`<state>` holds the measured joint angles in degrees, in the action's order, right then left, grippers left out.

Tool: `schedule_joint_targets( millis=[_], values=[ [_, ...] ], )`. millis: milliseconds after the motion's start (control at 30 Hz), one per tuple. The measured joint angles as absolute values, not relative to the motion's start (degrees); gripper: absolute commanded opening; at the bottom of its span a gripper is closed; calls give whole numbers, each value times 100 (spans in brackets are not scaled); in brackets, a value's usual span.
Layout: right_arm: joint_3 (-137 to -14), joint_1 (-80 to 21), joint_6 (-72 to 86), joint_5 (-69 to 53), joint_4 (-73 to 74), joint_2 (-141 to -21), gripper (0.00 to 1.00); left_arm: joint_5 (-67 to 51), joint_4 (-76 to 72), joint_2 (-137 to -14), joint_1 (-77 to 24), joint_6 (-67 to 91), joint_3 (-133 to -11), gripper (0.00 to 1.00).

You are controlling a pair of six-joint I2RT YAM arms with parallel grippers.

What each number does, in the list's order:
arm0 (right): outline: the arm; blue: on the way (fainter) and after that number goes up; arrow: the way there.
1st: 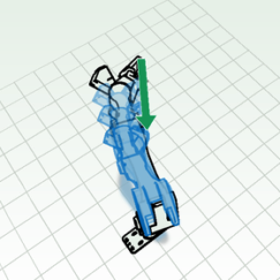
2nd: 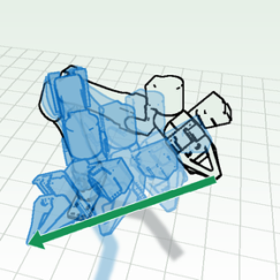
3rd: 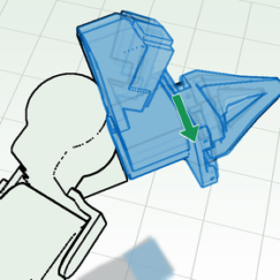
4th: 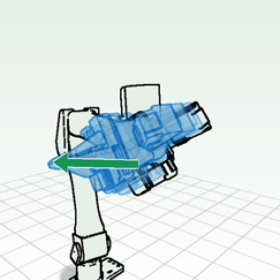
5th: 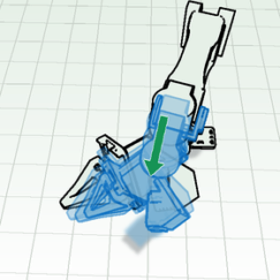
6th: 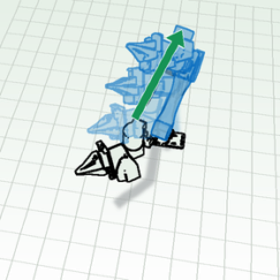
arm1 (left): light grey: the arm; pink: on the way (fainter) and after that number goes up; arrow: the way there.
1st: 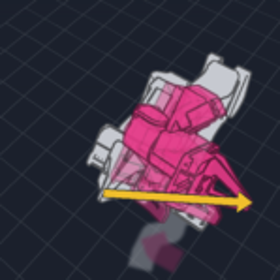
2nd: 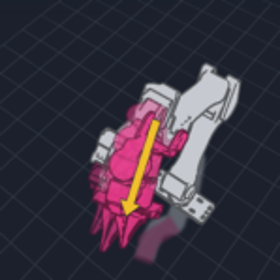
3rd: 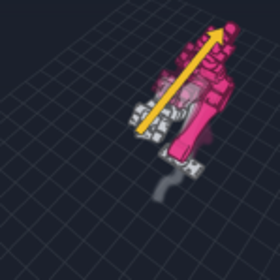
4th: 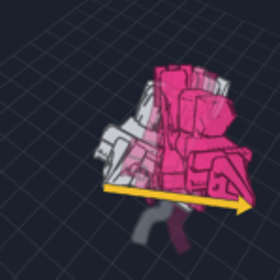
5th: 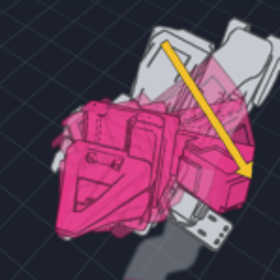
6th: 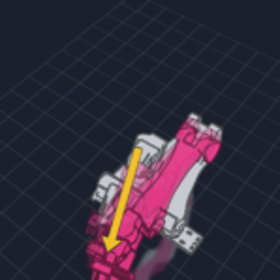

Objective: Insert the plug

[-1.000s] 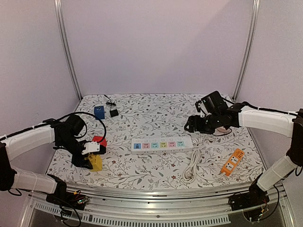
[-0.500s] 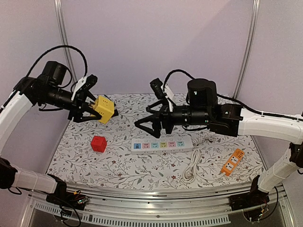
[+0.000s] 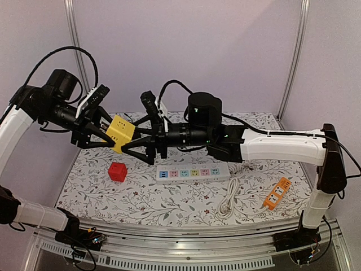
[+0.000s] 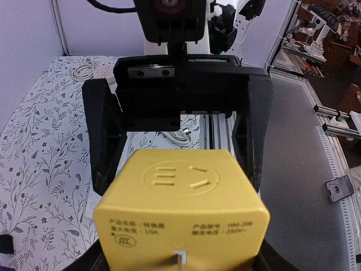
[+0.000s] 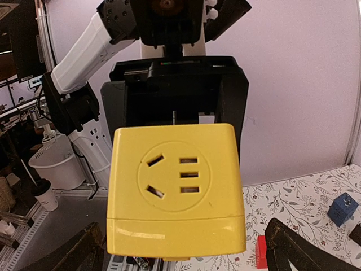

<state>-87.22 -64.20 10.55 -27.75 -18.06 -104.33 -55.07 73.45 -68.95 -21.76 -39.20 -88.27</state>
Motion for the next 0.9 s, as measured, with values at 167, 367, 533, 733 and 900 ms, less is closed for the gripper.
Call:
schedule_joint_targets(
  millis=[167, 367, 533, 733, 900],
  values=[
    [-8976, -6495, 941, -3044, -1909, -10554, 75, -5516, 7441, -6910, -2246, -3990, -8827, 0],
    [-9166, -6488, 952, -3173, -2067, -10661, 67, -5568, 7478, -6917, -2285, -4051, -8829, 0],
    [-9166, -6488, 934, -3208, -2060, -10722, 67, -5572, 7481, -6930, -2287, -4056, -8829, 0],
    [-9166, -6486, 972, -3181, -2014, -10722, 9, -5476, 7443, -6938, -2287, -4115, -8831, 0],
    [-9157, -6486, 919, -3173, -2012, -10722, 0, -5472, 7448, -6941, -2287, -4134, -8833, 32]
  ],
)
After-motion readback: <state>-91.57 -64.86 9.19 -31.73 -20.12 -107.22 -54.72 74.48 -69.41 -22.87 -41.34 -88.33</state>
